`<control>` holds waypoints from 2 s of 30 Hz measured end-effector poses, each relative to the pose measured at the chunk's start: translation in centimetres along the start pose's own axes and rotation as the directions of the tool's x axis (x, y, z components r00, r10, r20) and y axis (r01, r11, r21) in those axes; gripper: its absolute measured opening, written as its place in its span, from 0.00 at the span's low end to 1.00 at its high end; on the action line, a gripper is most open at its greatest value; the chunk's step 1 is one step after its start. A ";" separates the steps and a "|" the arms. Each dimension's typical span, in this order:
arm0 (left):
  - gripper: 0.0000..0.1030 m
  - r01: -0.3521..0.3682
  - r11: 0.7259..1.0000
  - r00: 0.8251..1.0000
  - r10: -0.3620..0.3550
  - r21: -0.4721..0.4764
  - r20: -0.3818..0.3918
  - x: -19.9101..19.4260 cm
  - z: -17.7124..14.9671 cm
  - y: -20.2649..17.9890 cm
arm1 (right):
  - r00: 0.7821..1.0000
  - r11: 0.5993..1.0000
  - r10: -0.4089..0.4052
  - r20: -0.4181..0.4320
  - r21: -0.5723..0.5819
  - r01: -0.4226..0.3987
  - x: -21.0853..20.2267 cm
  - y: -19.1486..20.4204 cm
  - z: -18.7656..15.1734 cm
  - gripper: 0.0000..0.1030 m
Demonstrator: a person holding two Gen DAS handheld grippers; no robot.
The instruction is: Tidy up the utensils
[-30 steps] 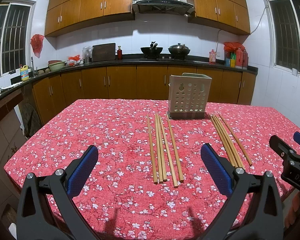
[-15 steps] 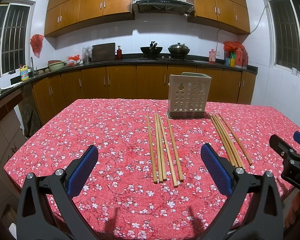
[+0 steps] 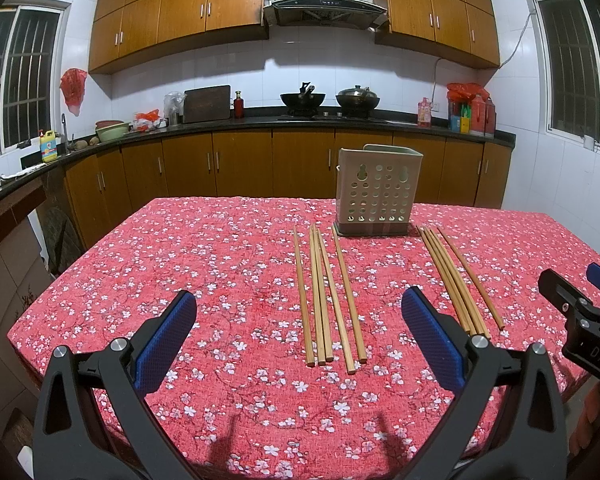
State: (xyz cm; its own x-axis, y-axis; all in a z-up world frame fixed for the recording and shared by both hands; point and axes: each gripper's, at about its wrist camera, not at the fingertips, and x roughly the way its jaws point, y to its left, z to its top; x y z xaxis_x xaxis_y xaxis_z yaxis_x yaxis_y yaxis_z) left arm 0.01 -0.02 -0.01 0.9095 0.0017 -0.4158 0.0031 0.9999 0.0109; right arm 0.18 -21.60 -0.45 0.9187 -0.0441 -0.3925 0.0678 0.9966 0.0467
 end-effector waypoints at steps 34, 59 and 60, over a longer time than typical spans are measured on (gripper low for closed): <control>0.98 -0.001 1.000 1.000 0.001 0.001 -0.002 0.0 0.0 0.0 | 1.000 1.000 0.001 -0.004 0.004 -0.001 0.1 -0.1 0.1 0.96; 0.98 -0.034 0.998 0.965 0.017 -0.062 -0.263 8.2 0.4 4.0 | 0.923 0.992 0.036 -0.384 0.123 0.012 12.3 -4.0 0.7 0.60; 0.98 -0.025 0.997 0.963 0.004 -0.075 -0.269 8.6 0.4 4.2 | 0.914 0.992 0.045 -0.403 0.124 0.005 13.1 -3.8 0.4 0.58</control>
State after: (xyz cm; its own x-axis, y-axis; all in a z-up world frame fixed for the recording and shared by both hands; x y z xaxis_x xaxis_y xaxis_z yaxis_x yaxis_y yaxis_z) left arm 8.01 4.14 -3.14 0.7643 0.0088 -0.6449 -0.0508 0.9976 -0.0466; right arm 12.13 -25.97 -5.37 0.6857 0.0331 -0.7271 0.1202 0.9801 0.1579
